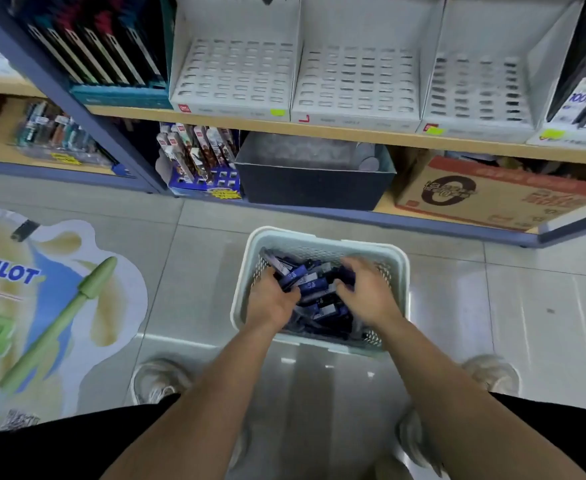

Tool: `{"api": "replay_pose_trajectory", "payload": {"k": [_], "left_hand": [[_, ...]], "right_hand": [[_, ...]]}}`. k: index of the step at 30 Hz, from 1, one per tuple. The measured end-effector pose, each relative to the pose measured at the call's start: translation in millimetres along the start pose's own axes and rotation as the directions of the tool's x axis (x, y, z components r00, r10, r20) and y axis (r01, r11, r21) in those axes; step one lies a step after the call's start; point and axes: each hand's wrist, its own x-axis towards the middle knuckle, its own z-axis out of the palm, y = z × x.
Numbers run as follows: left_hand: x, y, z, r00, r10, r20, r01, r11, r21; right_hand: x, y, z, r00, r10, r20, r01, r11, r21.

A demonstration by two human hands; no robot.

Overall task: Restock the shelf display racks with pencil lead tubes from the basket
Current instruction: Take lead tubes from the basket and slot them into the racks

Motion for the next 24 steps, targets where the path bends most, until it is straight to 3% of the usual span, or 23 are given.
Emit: {"api": "replay_pose_trajectory", "payload": {"k": [3, 5, 10, 17, 21, 24], "left_hand": [[13, -7, 15, 0.998, -0.048, -0.051, 0.044, 0.995, -0.089], [19, -8, 22, 0.997, -0.031, -0.072, 0.026, 0.997, -0.073], [35, -10, 27, 0.995, -0.079, -0.061, 0.061, 0.966, -0.252], [47, -5, 36, 0.985, -0.004, -0.172, -0.015, 0.994, -0.108], [56, -4, 38, 0.99, 0.0, -0.139, -0.016, 0.994, -0.112], [61, -3, 38, 0.988, 0.063, -0.138, -0.066, 0.998, -0.017]], "right_hand": [[14, 14, 22, 0.995, 0.042, 0.095, -0.03, 0.991, -0.128], [18, 23, 31, 0.995, 0.032, 0.095, -0.009, 0.972, -0.236], [25, 30, 33, 0.996, 0.009, 0.088, 0.02, 0.948, -0.318], [37, 25, 40, 0.999, -0.029, 0.035, 0.038, 0.951, -0.307], [37, 26, 41, 0.998, -0.053, 0.016, 0.055, 0.953, -0.299], [37, 24, 39, 0.998, -0.058, 0.02, 0.062, 0.96, -0.275]]}}
